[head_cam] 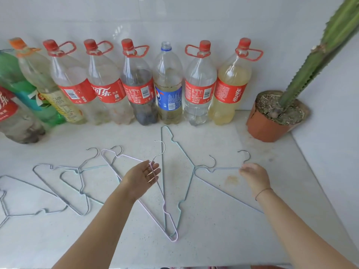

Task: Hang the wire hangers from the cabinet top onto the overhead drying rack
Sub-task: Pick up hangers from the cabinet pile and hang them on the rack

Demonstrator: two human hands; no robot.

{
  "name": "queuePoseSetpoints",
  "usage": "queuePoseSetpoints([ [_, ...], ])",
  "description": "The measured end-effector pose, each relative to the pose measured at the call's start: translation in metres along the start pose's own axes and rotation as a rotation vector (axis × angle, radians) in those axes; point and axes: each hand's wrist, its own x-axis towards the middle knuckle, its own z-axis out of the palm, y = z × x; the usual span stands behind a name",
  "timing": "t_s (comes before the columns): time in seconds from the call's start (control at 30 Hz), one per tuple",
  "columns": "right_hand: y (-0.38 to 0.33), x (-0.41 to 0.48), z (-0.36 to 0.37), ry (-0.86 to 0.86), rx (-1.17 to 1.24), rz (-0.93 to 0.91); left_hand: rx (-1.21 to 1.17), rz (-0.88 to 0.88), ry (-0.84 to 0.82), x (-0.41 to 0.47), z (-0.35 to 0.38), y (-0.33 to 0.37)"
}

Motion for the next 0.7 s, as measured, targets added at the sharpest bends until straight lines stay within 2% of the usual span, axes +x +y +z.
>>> queuePoseSetpoints([
  [0.03, 0.004, 0.006, -0.005, 0.032, -0.127, -0.031, 0.008, 0.021, -0.002, -0.006, 0.001, 0.0],
  [0.1, 0.01, 0.014, -0.011, 0.012, -0.23, -0.01, 0.023, 0.05, -0.011, -0.016, 0.003, 0.0],
  [0.23, 0.021, 0.024, -0.014, -0.064, -0.252, 0.027, 0.029, 0.09, -0.008, -0.031, 0.006, -0.001],
  [0.5, 0.031, 0.033, -0.022, -0.13, -0.377, -0.049, 0.03, 0.175, 0.062, -0.063, 0.009, -0.014],
  [0.6, 0.027, 0.03, -0.03, -0.173, -0.312, -0.078, -0.003, 0.204, 0.092, -0.076, 0.012, -0.025],
  [0.7, 0.023, 0.026, -0.04, -0.264, -0.082, -0.066, -0.028, 0.241, 0.12, -0.092, 0.017, -0.036],
])
